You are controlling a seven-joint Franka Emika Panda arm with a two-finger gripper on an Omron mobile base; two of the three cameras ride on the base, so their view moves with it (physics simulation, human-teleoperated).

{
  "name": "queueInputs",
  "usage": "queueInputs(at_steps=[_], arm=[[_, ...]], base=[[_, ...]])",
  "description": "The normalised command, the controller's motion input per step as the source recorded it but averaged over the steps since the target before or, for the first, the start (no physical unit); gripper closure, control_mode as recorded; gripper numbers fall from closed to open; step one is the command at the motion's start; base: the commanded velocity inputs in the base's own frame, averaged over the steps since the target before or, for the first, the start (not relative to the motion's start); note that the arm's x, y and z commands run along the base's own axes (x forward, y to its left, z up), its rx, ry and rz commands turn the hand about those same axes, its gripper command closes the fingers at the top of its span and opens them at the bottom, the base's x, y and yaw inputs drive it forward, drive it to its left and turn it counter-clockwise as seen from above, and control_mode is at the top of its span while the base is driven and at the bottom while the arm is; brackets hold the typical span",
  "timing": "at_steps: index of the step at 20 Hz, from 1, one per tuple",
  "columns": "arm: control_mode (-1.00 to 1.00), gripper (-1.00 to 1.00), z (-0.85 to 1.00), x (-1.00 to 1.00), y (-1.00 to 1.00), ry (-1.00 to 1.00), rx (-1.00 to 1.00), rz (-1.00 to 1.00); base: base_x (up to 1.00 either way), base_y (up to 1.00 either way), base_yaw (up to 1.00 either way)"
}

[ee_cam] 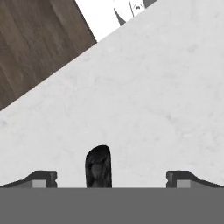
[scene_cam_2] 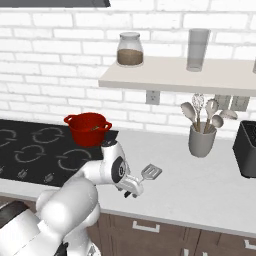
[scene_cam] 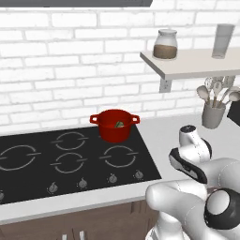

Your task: Put the mushroom and cucumber in the pot. Retrieve the spatula and lightly stir the vegetables in the pot.

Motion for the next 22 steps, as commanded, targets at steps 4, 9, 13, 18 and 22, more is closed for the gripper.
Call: queueInputs(at_steps=[4,9,13,18,22], arm=[[-1.0,-1.0,-0.3,-0.05,0.0,0.03,0.0,0.0],[-1.0,-1.0,-0.19,-0.46,0.0,0.0,0.0,0.0],[-1.0,1.0,-0.26,-0.46,0.05,0.0,0.0,0.0],[-1.0,1.0,-0.09,-0.04,0.0,0.0,0.0,0.0],[-1.0,1.0,-0.05,0.22,0.0,0.0,0.0,0.0]], base=[[0.0,0.0,0.0],[0.0,0.0,0.0],[0.0,0.0,0.0],[0.0,0.0,0.0],[0.0,0.0,0.0]])
